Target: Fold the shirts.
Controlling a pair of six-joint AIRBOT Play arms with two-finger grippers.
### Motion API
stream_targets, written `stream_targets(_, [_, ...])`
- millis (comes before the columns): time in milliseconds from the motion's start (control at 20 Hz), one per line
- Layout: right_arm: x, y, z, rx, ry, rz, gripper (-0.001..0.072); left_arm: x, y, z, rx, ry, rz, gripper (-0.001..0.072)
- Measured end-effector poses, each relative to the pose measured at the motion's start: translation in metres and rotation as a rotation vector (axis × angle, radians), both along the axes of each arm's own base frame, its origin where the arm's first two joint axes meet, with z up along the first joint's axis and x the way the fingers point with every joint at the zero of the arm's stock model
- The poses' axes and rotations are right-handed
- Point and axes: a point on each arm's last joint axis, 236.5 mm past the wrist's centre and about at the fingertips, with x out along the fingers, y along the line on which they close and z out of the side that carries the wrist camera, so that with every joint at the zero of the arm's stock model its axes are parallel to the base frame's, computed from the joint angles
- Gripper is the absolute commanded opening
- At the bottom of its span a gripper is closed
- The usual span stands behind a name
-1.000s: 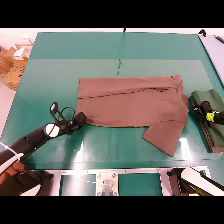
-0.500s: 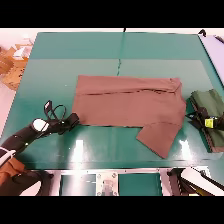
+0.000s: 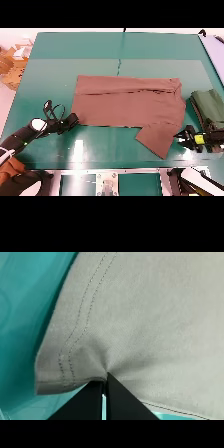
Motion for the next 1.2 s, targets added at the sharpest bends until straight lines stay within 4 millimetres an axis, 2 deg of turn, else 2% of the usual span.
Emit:
stream_targets(200, [0.007,0.032,-0.011,0.101,-0.066,-0.055,0.0434,0.0,0.0,0.0,-0.003,0.0,0.002,0.0022])
stream_targets(350, [0.012,0.045,-0.011,0.154,-0.112,-0.06,0.0415,0.0,0.0,0.0,-0.003,0.0,0.001,0.0022])
stream_targets(450, [0.017,0.046,-0.013,0.153,-0.146,-0.063,0.0125,0.0,-0.001,0.001,-0.006,0.0,0.004,0.0022])
stream_targets(500, [0.024,0.041,-0.015,0.13,-0.172,-0.076,0.0025,0.0,-0.001,0.001,-0.007,0.001,0.004,0.0022])
stream_targets(700, [0.046,0.024,-0.008,0.07,-0.264,-0.08,0.0022,0.007,-0.01,0.016,-0.009,-0.026,-0.063,0.002])
stream_targets(750, [0.054,0.016,-0.001,0.044,-0.292,-0.083,0.0023,0.01,-0.013,0.023,0.0,-0.036,-0.101,0.002])
stream_targets(950, [0.093,-0.012,0.051,-0.014,-0.418,-0.103,0.0023,0.026,-0.017,0.061,0.077,-0.079,-0.232,0.002])
stream_targets(1200, [0.145,-0.025,0.117,-0.094,-0.556,-0.031,0.0023,0.076,-0.008,0.125,0.174,-0.23,-0.254,0.002])
